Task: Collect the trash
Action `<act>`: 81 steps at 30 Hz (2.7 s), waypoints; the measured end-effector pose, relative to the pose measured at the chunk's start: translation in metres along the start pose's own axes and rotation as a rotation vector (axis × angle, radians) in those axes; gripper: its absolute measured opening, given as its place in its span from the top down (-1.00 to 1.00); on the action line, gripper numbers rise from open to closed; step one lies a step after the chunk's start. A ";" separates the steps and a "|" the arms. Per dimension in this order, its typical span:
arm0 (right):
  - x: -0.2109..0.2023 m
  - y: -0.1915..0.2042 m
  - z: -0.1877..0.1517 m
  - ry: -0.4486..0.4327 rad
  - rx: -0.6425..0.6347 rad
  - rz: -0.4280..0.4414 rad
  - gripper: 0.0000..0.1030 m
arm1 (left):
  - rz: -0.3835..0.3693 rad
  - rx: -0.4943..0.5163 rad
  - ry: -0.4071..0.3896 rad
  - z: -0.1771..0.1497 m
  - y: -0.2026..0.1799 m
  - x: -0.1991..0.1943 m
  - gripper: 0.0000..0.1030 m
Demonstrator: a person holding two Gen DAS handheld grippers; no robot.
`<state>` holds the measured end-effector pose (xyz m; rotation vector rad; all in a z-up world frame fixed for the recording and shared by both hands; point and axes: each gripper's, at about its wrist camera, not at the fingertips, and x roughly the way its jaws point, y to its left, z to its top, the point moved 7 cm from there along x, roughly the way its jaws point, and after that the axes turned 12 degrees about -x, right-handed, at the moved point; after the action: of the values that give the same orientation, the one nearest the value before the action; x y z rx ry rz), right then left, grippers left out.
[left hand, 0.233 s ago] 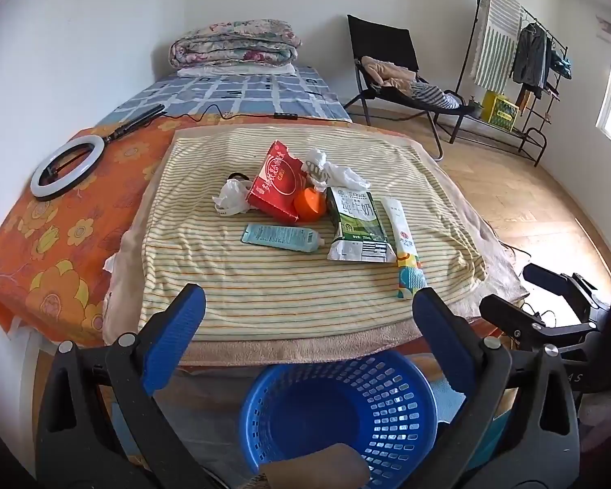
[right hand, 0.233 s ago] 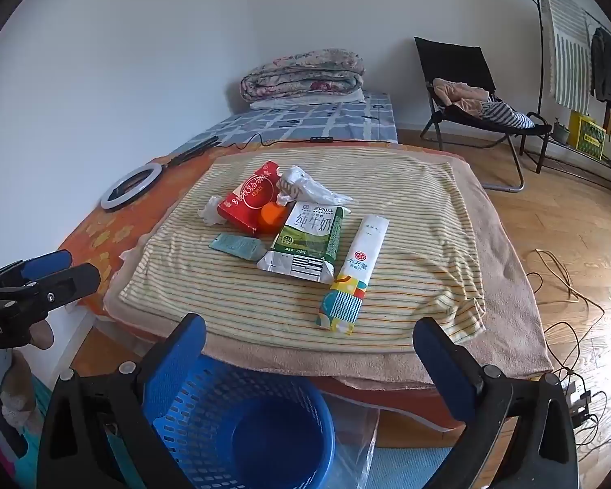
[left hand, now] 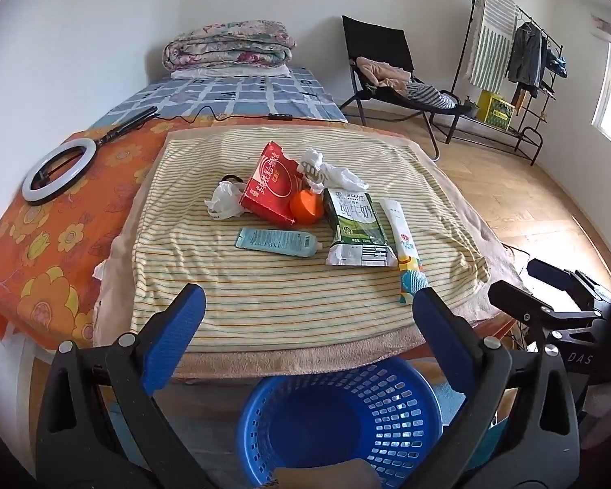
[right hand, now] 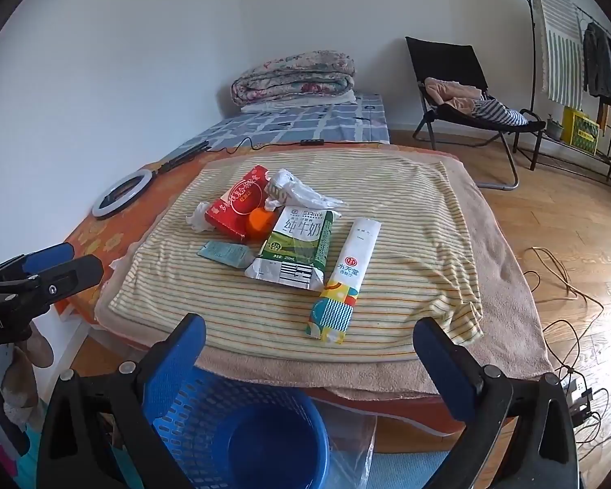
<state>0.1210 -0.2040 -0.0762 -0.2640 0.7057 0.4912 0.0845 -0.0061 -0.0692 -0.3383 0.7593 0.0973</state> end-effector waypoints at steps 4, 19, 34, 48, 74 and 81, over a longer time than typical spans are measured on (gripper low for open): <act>0.006 -0.006 -0.003 -0.005 0.026 -0.002 -0.99 | 0.004 0.008 0.004 -0.004 0.003 0.001 -1.00; 0.018 -0.018 -0.013 0.019 0.093 -0.003 -0.99 | 0.003 -0.023 0.015 -0.004 0.011 0.010 -1.00; 0.022 -0.018 -0.018 0.033 0.107 0.023 -0.99 | 0.018 -0.011 0.030 -0.012 0.010 0.018 -1.00; 0.023 -0.017 -0.020 0.038 0.111 0.031 -0.99 | 0.020 -0.012 0.033 -0.013 0.011 0.019 -1.00; 0.025 -0.022 -0.025 0.058 0.144 0.042 -0.99 | 0.022 -0.015 0.037 -0.013 0.013 0.020 -1.00; 0.026 -0.022 -0.026 0.061 0.145 0.039 -0.99 | 0.027 -0.015 0.038 -0.015 0.017 0.021 -1.00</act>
<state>0.1351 -0.2244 -0.1113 -0.1293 0.8031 0.4680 0.0865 0.0036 -0.0986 -0.3448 0.8016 0.1219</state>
